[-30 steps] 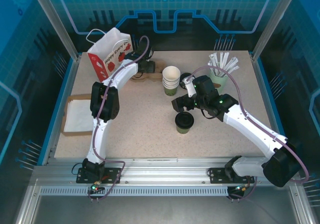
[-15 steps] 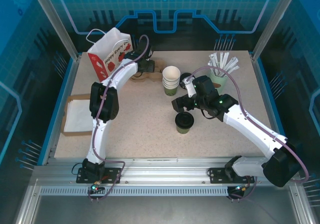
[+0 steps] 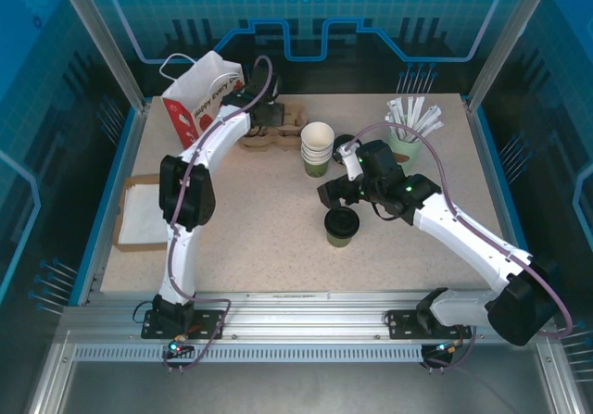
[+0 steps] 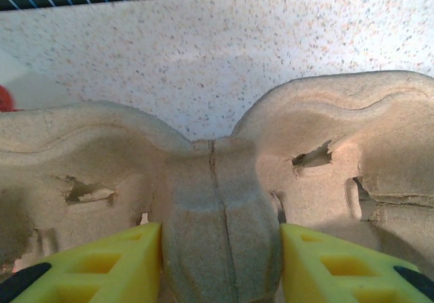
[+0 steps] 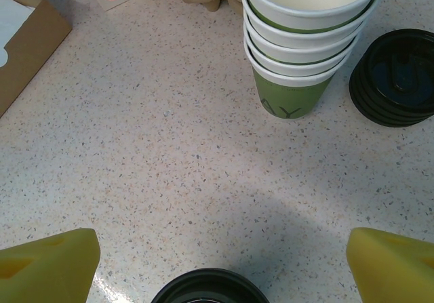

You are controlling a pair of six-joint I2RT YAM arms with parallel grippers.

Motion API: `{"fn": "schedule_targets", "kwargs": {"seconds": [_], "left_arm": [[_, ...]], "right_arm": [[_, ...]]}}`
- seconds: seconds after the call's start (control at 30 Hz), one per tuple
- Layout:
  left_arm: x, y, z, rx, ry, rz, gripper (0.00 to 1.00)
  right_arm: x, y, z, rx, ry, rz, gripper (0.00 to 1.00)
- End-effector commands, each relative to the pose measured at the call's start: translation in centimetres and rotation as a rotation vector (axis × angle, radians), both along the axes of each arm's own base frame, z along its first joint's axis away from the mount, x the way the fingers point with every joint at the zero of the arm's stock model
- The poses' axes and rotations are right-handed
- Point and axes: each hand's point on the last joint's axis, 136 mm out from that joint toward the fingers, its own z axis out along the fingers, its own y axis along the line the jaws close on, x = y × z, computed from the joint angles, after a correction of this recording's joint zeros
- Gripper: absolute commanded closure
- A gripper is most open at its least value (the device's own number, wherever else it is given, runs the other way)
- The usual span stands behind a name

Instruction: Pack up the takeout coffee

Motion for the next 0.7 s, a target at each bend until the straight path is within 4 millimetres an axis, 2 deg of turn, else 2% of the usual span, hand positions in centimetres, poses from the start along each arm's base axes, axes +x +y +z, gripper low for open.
{"fn": "schedule_targets", "kwargs": {"seconds": [0.0, 0.2, 0.33, 0.4, 0.53, 0.6, 0.67], "left_arm": [[-1.2, 0.8, 6.0, 0.015, -0.112, 0.018, 0.54], [-3.4, 0.7, 10.5, -0.029, -0.203, 0.023, 0.54], [-6.1, -0.1, 12.9, -0.07, -0.245, 0.0, 0.54], [-7.9, -0.5, 14.2, -0.111, -0.269, -0.013, 0.55], [-13.3, -1.1, 15.8, -0.163, -0.32, -0.038, 0.54], [-16.2, -0.8, 15.7, -0.159, -0.334, -0.04, 0.54], [-19.3, -0.2, 14.3, -0.156, -0.322, -0.035, 0.54]], "right_arm": [[-0.5, 0.6, 1.0, 0.013, -0.01, 0.02, 0.05], [-0.9, 0.7, 2.2, 0.019, -0.029, 0.027, 0.05], [-1.5, 0.4, 4.0, 0.03, -0.062, 0.03, 0.05], [-1.9, 0.0, 5.2, 0.04, -0.084, 0.028, 0.05], [-3.0, -1.2, 7.8, 0.051, -0.139, 0.019, 0.05], [-3.7, -2.0, 9.1, 0.057, -0.172, 0.009, 0.05], [-4.5, -3.1, 10.1, 0.055, -0.207, -0.002, 0.05]]}}
